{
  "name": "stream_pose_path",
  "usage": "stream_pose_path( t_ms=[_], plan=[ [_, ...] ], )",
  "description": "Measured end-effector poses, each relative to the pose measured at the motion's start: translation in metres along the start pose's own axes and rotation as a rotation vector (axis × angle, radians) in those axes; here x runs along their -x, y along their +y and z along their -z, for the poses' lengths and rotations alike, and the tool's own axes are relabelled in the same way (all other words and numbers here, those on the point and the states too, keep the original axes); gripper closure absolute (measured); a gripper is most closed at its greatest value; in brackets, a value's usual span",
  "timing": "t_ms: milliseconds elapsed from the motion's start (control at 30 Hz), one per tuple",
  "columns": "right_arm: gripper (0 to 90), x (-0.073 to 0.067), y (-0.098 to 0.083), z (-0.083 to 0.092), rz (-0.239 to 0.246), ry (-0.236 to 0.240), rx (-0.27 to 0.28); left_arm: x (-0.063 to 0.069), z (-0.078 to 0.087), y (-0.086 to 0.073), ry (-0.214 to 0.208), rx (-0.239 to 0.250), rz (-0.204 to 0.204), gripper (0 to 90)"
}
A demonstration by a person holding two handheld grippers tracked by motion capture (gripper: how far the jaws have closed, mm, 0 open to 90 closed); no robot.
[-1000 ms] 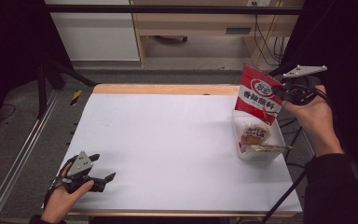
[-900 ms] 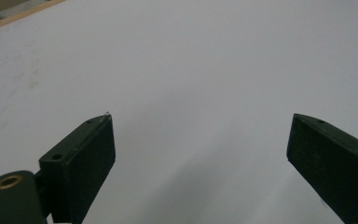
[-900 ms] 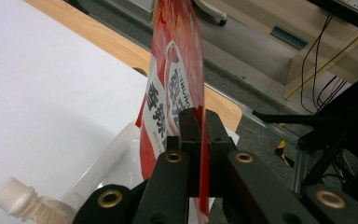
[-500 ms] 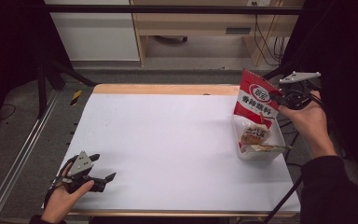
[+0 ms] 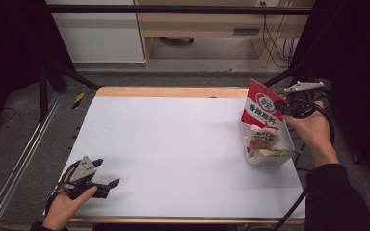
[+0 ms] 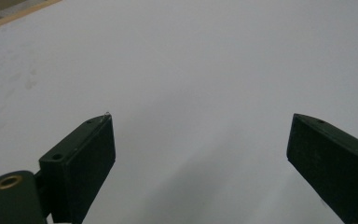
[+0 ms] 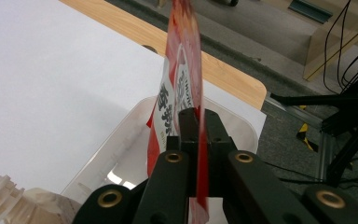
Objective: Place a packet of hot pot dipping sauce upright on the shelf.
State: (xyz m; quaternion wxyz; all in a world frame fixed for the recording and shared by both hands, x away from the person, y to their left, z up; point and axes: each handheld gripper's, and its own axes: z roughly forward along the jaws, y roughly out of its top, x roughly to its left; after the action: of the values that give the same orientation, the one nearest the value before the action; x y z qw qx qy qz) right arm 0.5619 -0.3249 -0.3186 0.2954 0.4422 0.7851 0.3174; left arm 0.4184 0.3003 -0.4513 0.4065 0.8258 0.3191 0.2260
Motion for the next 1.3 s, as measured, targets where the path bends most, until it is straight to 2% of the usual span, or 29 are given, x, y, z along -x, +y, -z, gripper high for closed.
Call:
stream_pose_path(
  t_ms=[500,600,667,733,867,967,1067,1200,1300],
  plan=[
    [87.1,0.009,-0.013,0.0,-0.037,-0.01,-0.035,0.0,-0.001,0.0,-0.005,-0.004,-0.003,7.7],
    [76.1,0.008,-0.014,0.001,-0.037,-0.023,-0.034,0.0,-0.001,0.0,-0.004,-0.005,-0.003,7.7],
    [64.2,0.007,-0.013,0.002,-0.038,-0.041,-0.026,0.0,-0.001,0.0,-0.006,-0.003,0.0,7.6],
    [52.9,0.007,-0.012,0.004,-0.037,-0.061,-0.011,0.0,-0.001,0.0,-0.005,-0.005,-0.001,7.6],
    [36.1,0.004,-0.005,0.01,-0.028,-0.103,0.027,0.0,-0.001,0.0,-0.004,-0.002,0.003,7.7],
    [29.9,0.003,0.003,0.017,-0.015,-0.124,0.05,-0.001,0.0,0.0,-0.003,0.0,0.005,7.7],
    [24.6,0.0,0.008,0.023,-0.023,-0.138,0.074,-0.001,0.0,0.0,-0.002,0.0,0.005,7.6],
    [20.2,-0.006,0.014,0.03,-0.013,-0.149,0.102,-0.001,-0.001,0.001,0.007,-0.003,0.002,7.6],
    [17.8,-0.015,0.019,0.036,-0.019,-0.138,0.115,0.0,-0.001,0.001,0.009,-0.003,-0.001,7.6]
  ],
)
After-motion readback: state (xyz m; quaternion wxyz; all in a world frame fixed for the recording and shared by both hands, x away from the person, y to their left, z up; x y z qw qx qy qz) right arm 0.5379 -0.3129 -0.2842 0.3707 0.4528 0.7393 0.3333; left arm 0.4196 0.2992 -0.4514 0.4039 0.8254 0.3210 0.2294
